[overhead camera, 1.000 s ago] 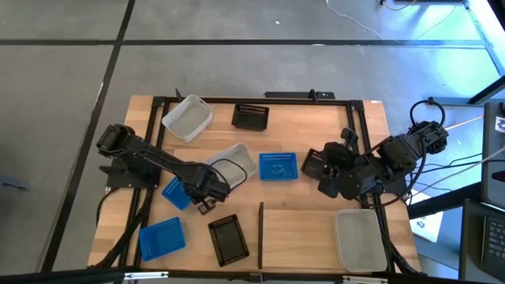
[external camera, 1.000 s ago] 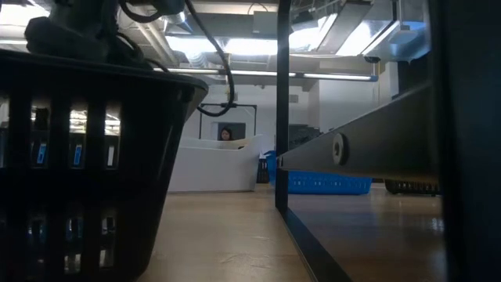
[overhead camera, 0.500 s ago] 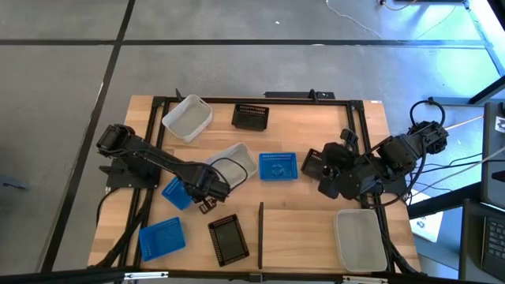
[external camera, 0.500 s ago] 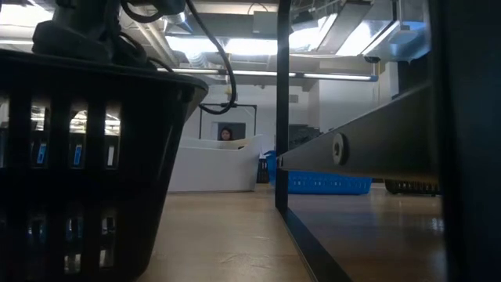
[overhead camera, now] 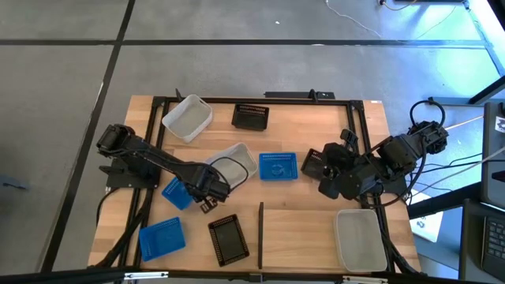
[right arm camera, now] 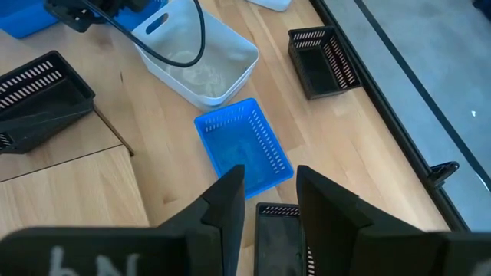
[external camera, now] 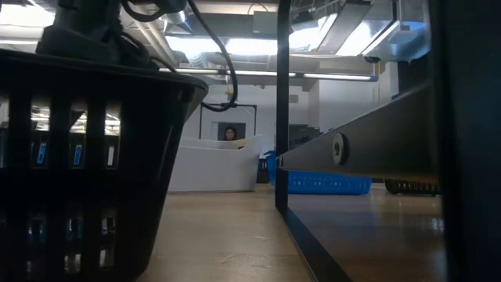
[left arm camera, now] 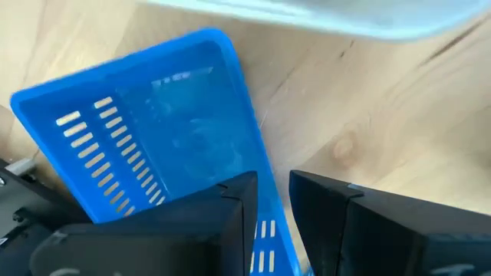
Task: Stack baskets on shelf by color
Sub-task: Put the middle blue bin on the shelf
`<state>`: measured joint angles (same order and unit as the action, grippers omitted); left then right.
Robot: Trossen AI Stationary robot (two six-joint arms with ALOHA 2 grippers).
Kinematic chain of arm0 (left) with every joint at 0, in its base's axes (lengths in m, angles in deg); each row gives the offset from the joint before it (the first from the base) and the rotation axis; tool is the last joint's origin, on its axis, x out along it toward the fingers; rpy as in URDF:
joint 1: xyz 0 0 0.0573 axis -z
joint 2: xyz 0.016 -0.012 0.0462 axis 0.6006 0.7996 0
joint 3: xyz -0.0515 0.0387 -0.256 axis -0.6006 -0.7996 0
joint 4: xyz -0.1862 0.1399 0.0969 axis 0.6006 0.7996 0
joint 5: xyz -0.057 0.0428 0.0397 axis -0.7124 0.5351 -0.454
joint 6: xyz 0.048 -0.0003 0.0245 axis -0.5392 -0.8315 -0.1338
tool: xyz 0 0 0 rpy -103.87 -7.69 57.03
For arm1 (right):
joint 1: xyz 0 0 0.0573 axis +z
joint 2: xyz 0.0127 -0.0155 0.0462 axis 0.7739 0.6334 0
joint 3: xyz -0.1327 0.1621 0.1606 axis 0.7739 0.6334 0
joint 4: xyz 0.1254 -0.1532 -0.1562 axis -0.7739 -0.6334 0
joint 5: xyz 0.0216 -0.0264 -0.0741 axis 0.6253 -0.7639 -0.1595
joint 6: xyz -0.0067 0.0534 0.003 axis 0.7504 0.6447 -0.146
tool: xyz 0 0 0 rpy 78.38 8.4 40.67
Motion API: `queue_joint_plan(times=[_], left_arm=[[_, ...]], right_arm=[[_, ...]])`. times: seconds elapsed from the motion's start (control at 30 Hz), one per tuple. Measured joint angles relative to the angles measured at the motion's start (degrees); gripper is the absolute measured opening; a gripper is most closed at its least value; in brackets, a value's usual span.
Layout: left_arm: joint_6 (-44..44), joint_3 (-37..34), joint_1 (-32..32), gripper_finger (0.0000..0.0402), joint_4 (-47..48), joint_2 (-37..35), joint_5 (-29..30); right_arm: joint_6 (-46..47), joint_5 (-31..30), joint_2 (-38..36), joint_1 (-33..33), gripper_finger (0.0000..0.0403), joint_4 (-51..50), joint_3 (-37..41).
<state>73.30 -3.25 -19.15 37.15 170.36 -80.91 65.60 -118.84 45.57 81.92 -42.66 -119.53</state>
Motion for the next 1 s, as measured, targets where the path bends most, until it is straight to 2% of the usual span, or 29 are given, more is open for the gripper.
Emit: queue_joint_plan(times=[0.87, 1.0], left_arm=[[-0.24, -8.2, 0.0, 0.0069, -6.95, 0.04, -0.14], [-0.49, -9.43, -0.41, 0.0035, -6.86, 0.04, -2.51]], right_arm=[[-0.09, -0.1, 0.0, 0.0, 0.0117, -0.02, 0.0], [-0.1, -0.4, 0.01, -0.47, 0.0117, -0.02, 0.0]])
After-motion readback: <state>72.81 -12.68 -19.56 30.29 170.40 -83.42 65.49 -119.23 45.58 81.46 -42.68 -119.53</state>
